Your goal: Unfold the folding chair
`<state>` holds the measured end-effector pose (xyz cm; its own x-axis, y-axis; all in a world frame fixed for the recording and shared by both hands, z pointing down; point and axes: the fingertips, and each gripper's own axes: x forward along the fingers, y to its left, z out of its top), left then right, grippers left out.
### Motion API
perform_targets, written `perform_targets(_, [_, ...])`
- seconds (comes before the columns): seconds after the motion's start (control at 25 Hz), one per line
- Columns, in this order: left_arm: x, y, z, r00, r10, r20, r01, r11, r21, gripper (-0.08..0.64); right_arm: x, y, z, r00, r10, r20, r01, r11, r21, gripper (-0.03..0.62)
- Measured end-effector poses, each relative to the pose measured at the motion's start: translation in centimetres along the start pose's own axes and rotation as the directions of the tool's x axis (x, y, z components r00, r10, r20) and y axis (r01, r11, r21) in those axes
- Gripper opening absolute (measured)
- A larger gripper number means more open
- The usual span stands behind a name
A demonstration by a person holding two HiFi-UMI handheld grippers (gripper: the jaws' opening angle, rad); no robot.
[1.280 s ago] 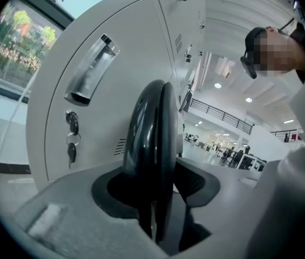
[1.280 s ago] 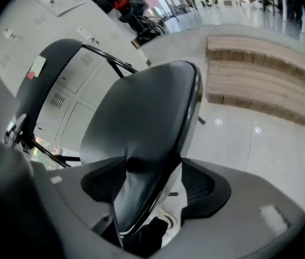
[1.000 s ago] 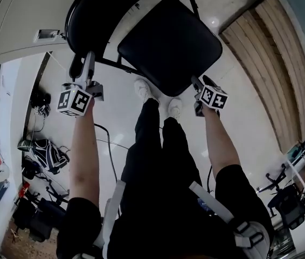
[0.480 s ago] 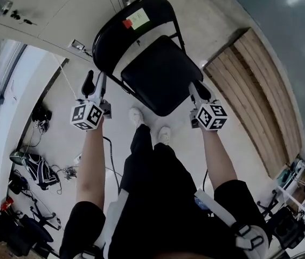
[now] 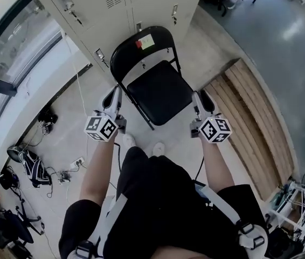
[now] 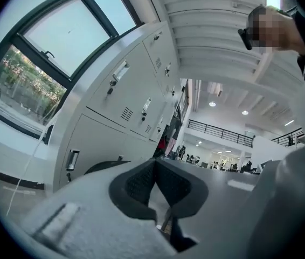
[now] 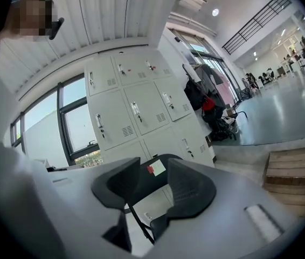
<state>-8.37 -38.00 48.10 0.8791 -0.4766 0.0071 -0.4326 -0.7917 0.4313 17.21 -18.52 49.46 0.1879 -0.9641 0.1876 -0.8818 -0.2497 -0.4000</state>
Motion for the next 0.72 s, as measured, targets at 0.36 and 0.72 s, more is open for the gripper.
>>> perform_targets(0.36, [-6.6,0.6,6.7,0.994,0.018,0.108,-0.020,1.000,0.017,0.000,-3.5,4.2,4.5,0.997,0.006,0.078,0.000,0.997,-0.072,0.137])
perform_targets(0.72, [-11.8,0.8,9.0,0.995,-0.078,0.064,0.069,0.989,0.130,0.000,-5.1,9.9,2.4,0.994,-0.073,0.086,0.083,0.990,-0.115,0.080])
